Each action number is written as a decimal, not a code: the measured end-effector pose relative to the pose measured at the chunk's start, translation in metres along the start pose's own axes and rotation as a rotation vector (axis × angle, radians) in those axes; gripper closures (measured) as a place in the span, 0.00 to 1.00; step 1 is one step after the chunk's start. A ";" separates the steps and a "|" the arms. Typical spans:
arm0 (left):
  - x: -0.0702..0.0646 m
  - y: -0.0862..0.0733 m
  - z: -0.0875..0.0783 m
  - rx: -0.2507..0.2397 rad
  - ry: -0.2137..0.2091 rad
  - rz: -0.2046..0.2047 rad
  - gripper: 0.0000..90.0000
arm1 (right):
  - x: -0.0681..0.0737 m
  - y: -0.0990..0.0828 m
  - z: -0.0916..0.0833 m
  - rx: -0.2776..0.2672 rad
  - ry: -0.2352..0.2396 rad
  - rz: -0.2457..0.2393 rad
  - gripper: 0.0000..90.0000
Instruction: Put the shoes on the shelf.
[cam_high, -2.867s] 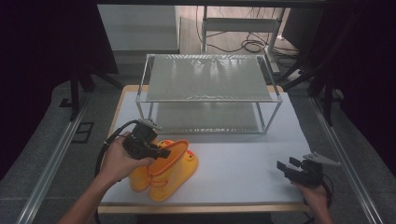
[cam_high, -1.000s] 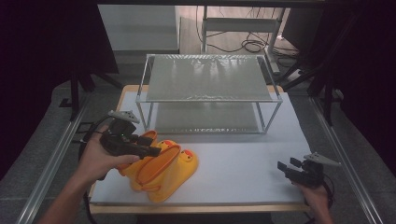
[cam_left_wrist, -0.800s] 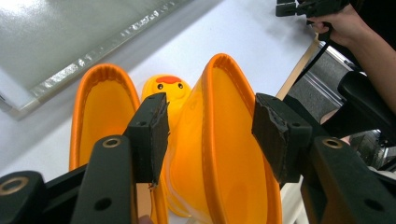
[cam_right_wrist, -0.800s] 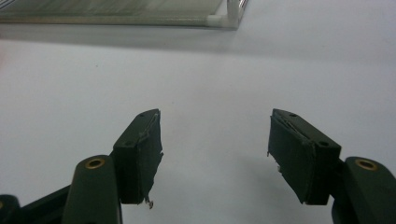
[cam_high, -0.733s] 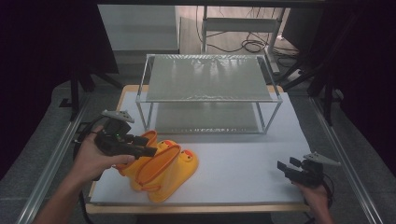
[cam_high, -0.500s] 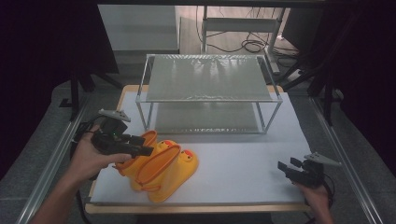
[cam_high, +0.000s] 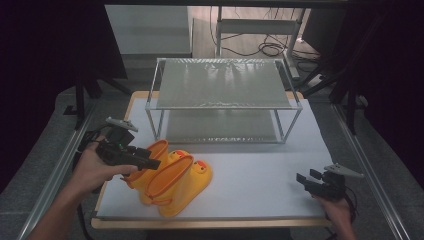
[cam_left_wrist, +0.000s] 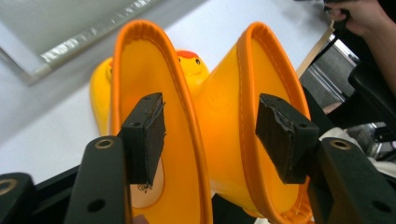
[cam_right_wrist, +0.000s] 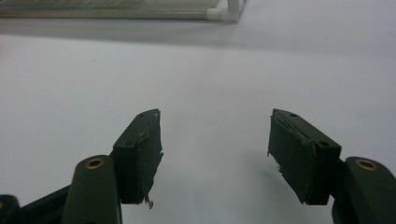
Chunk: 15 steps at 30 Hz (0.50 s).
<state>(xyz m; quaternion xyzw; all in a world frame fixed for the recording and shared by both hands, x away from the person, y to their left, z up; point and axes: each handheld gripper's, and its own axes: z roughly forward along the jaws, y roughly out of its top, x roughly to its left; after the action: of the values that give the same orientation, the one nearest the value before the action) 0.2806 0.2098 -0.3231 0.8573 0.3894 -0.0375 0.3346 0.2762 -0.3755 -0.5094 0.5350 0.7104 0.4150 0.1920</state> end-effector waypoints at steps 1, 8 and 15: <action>-0.001 0.001 0.001 0.008 -0.006 0.003 0.47 | 0.000 0.000 0.000 -0.002 0.000 0.001 0.38; -0.002 0.003 0.007 0.059 -0.022 0.015 0.42 | 0.000 0.000 0.001 0.001 -0.001 -0.001 0.38; -0.003 0.006 0.021 0.106 0.010 0.017 0.41 | 0.000 0.000 0.001 0.005 0.000 -0.001 0.38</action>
<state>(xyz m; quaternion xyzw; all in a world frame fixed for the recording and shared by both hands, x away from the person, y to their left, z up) 0.2869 0.1927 -0.3354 0.8774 0.3811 -0.0507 0.2870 0.2768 -0.3747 -0.5099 0.5351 0.7116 0.4133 0.1909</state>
